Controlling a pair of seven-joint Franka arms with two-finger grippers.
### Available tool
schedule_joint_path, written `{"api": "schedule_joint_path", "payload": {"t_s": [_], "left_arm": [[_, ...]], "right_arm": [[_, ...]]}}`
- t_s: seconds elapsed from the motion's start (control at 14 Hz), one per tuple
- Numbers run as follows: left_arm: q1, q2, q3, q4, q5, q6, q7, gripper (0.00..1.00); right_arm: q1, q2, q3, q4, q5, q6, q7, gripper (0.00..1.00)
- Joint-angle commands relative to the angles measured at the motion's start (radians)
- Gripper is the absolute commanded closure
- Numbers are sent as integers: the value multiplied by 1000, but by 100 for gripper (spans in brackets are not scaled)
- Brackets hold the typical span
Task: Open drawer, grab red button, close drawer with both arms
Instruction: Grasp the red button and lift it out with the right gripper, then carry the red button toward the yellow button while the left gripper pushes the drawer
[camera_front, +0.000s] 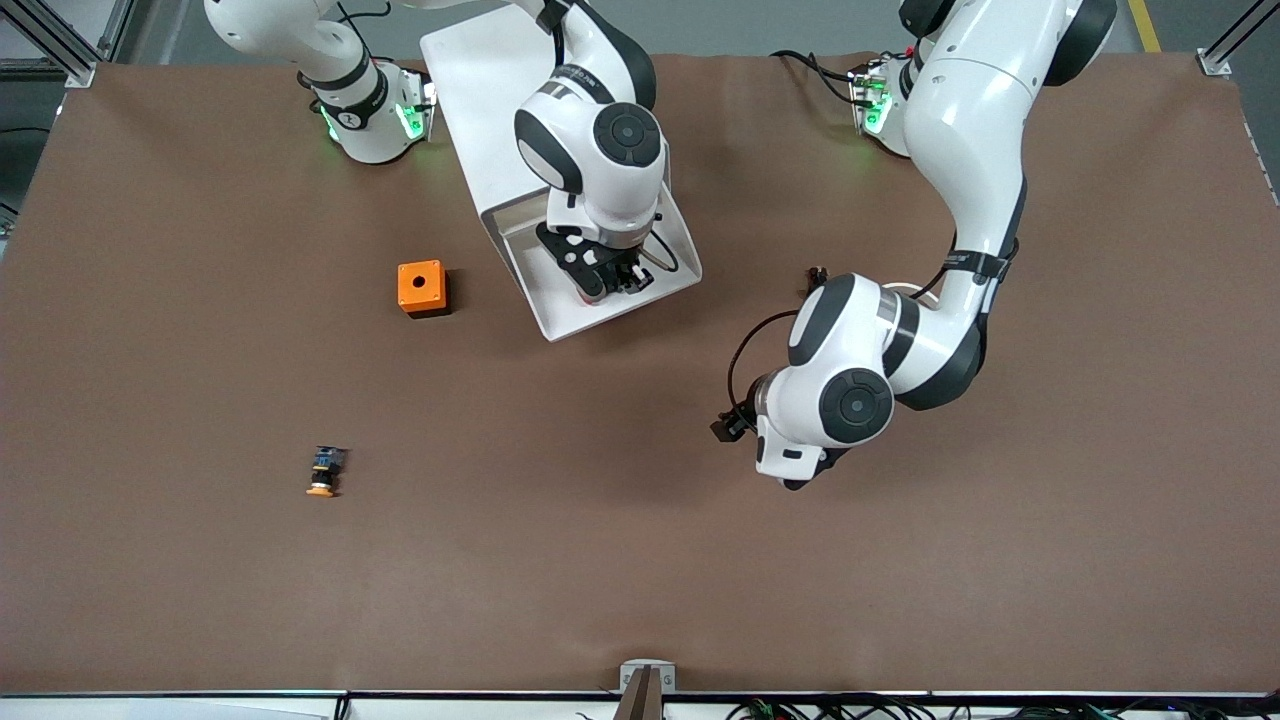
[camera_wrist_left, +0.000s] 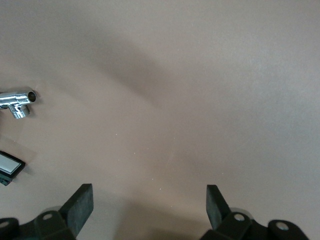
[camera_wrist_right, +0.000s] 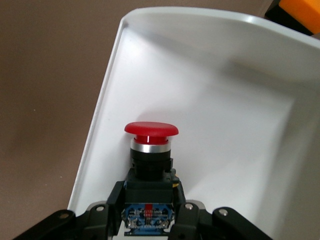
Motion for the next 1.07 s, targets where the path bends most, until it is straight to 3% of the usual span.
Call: {"api": "schedule_joint_path", "payload": {"t_s": [0.0, 0.21, 0.43, 0.57, 0.79, 1.0], "left_arm": [[-15, -21, 5, -32, 21, 48, 14, 1], [-20, -21, -3, -38, 70, 53, 5, 1], [-30, -32, -6, -61, 72, 56, 6, 1], [-61, -39, -6, -66, 72, 56, 3, 1], [-118, -42, -5, -66, 72, 60, -6, 1], [-170, -41, -6, -66, 72, 60, -11, 1]], "right_arm": [[-32, 6, -8, 65, 1, -45, -15, 100], [-116, 6, -8, 195, 44, -214, -180, 100], [-245, 0, -9, 212, 55, -243, -501, 100], [-335, 6, -11, 200, 55, -196, -712, 100], [-461, 10, -11, 101, 55, -14, -1065, 100], [-561, 75, -11, 59, 55, 100, -1340, 100]]}}
